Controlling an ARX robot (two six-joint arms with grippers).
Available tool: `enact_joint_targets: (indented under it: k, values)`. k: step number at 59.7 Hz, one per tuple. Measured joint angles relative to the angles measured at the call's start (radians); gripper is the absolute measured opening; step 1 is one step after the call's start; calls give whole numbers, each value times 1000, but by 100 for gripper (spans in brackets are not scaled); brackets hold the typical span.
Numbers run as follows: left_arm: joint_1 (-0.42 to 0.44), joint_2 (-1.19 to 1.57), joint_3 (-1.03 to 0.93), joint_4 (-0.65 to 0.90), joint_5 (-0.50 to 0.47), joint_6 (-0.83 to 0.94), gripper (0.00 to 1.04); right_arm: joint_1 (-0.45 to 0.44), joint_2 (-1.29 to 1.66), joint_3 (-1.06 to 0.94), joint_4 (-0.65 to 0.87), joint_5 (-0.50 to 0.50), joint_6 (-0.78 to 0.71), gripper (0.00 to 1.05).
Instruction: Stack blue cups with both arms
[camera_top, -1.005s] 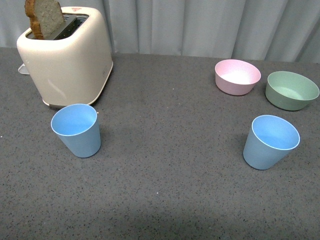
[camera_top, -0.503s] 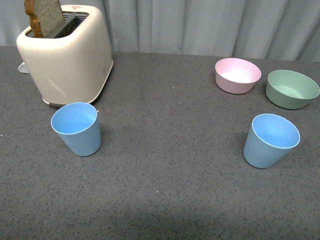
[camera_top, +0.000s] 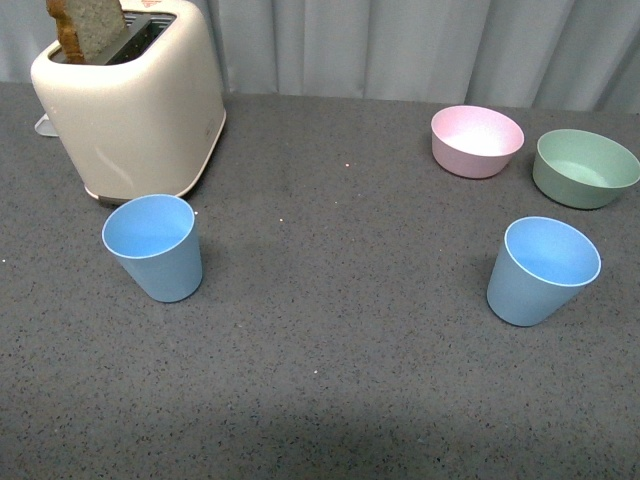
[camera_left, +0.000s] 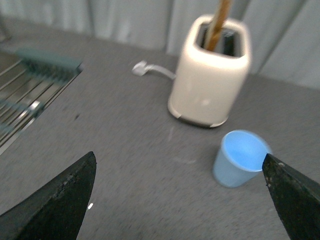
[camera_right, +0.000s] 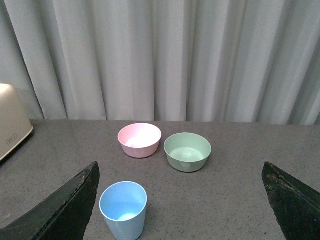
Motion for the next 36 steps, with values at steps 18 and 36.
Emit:
enact_joint_targets:
  k: [18, 36]
  values:
    - [71, 706, 187, 349, 253, -81, 98, 0, 0, 0, 0, 0, 0, 95]
    - [29, 1154, 420, 342, 354, -106, 98, 0, 0, 0, 0, 0, 0, 95]
